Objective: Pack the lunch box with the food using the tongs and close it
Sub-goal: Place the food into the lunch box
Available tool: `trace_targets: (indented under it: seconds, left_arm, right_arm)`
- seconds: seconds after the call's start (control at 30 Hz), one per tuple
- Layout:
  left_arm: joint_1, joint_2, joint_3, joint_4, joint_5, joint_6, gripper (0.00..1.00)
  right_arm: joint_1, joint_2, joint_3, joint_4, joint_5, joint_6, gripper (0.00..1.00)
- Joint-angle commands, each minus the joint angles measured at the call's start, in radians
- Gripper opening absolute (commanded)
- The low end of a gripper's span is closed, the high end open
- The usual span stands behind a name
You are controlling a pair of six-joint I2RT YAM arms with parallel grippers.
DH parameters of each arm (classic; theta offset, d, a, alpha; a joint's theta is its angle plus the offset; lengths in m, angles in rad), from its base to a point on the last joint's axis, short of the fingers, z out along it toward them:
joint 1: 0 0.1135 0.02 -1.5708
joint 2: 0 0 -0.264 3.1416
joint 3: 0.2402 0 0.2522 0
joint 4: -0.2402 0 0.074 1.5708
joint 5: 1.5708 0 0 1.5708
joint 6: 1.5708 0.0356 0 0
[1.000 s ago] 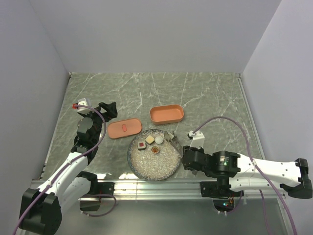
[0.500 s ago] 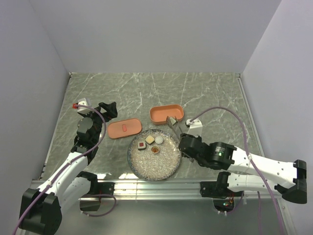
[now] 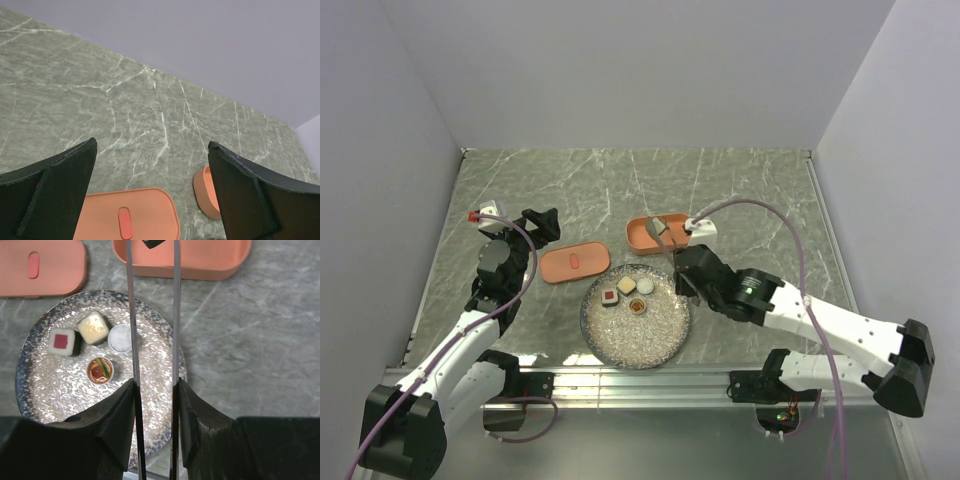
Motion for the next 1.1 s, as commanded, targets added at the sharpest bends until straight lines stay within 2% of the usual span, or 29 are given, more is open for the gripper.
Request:
trace_targets:
  seconds: [0.0, 0.73, 1.07]
  left_arm:
    - [0.005, -0.005, 0.007, 0.045, 0.010, -0.014, 0.99]
    - [0.005, 0.019, 0.009, 0.057, 0.010, -0.011, 0.99]
    - [0.005, 0.030, 0.012, 0.060, 0.010, -0.009, 1.00]
  right_arm:
    - [-0.022, 0.062, 0.074, 0.138, -0.054, -0.071, 0.27]
    - [-0.150, 0.309, 0.132, 0.251, -0.225, -0.161, 0.27]
    - [-0.159, 0.295, 0.126, 0.247, -0.217, -0.163, 0.29]
